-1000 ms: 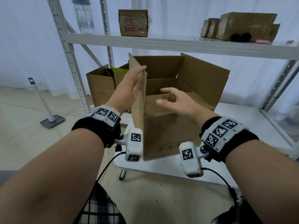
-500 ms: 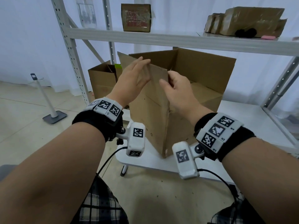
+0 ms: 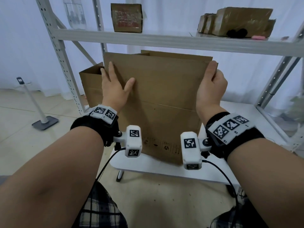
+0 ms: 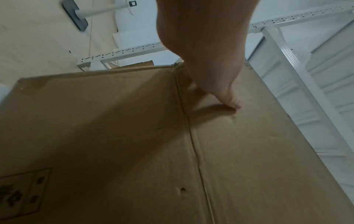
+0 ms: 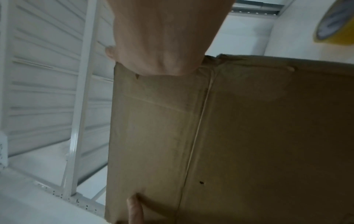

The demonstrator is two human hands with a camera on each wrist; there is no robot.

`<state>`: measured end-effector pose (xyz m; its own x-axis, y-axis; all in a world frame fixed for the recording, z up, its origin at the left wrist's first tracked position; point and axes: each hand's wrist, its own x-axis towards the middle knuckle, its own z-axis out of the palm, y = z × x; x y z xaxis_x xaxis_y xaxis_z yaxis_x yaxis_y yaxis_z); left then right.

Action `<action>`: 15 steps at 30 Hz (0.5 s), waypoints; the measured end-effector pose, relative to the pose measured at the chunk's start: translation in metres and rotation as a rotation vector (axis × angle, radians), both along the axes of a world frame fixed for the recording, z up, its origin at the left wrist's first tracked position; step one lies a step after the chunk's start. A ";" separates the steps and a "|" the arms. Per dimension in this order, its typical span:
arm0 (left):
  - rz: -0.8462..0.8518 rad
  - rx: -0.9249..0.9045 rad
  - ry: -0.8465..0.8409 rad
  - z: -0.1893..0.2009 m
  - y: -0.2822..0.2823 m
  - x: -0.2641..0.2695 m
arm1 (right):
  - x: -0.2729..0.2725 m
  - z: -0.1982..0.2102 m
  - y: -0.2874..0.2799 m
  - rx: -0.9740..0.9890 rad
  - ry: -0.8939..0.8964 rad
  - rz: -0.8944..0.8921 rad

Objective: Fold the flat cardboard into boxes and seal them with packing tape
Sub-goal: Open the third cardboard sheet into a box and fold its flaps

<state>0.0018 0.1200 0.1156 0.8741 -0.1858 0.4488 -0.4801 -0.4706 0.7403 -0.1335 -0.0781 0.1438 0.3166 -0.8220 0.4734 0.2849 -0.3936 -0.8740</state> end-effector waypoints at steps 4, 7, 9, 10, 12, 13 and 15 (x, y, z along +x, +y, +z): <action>0.103 -0.190 0.080 -0.001 0.004 0.008 | 0.001 -0.006 -0.006 -0.024 0.016 -0.047; 0.087 -0.219 0.055 -0.004 0.009 0.011 | -0.001 -0.001 -0.012 -0.111 0.158 -0.204; 0.048 -0.176 0.036 -0.005 0.006 0.004 | -0.002 0.002 -0.015 -0.152 0.389 -0.287; 0.029 -0.139 0.013 -0.004 0.003 -0.002 | -0.004 0.002 -0.013 -0.155 0.494 -0.261; -0.060 -0.129 -0.046 -0.001 -0.005 -0.014 | -0.004 -0.005 -0.009 -0.113 0.614 -0.057; -0.118 -0.139 -0.060 0.001 -0.010 -0.021 | -0.004 -0.008 -0.006 -0.065 0.637 0.085; -0.211 -0.140 -0.096 0.006 -0.020 -0.035 | 0.000 -0.015 0.000 0.015 0.632 0.320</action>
